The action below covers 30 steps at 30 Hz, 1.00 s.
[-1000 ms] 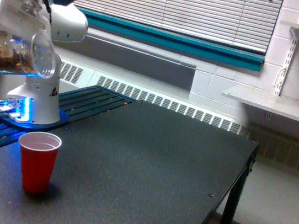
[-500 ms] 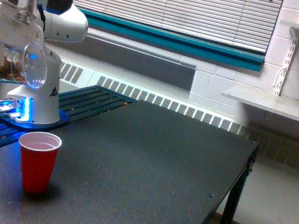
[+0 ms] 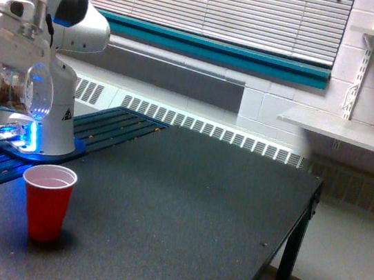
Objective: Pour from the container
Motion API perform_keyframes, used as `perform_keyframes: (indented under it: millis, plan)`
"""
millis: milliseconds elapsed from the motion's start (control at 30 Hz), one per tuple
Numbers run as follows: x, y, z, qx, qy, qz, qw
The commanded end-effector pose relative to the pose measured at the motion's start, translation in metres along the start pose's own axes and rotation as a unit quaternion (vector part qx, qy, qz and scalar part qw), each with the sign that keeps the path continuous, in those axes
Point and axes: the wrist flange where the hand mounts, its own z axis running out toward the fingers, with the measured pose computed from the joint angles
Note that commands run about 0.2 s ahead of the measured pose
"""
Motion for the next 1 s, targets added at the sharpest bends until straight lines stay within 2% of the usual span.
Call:
perform_keyframes:
  millis: [33,1000]
  plan:
    - [-0.002,0.004,0.000,-0.010,0.001,0.012,0.9999]
    - [-0.008,-0.010,0.017,-0.052,-0.009,-0.017,0.9985]
